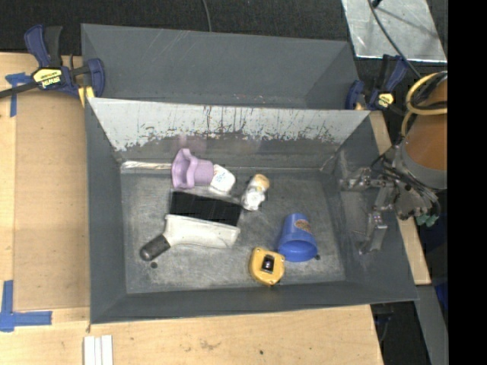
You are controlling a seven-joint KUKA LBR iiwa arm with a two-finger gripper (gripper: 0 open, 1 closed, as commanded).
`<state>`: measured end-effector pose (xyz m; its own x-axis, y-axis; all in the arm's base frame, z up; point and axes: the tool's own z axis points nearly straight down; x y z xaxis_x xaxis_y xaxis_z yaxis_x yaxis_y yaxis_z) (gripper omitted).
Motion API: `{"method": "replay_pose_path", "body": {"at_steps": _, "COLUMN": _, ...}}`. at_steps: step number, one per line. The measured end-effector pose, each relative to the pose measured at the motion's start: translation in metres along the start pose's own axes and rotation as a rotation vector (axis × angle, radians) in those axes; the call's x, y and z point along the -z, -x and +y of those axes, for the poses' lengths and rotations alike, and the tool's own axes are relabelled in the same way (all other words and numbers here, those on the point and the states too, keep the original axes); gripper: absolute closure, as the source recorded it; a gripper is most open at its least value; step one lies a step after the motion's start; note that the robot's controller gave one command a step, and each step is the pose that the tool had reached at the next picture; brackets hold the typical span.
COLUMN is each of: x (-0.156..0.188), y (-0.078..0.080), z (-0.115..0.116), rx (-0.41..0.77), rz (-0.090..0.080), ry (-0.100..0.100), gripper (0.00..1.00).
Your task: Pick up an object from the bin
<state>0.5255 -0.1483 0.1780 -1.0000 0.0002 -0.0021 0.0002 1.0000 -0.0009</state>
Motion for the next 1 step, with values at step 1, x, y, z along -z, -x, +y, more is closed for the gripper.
{"method": "replay_pose_path", "body": {"at_steps": 1, "x": -0.0650, "y": -0.0245, "z": 0.0466, "rx": 0.074, "rz": -0.005, "ry": -0.001, "gripper": 0.00}}
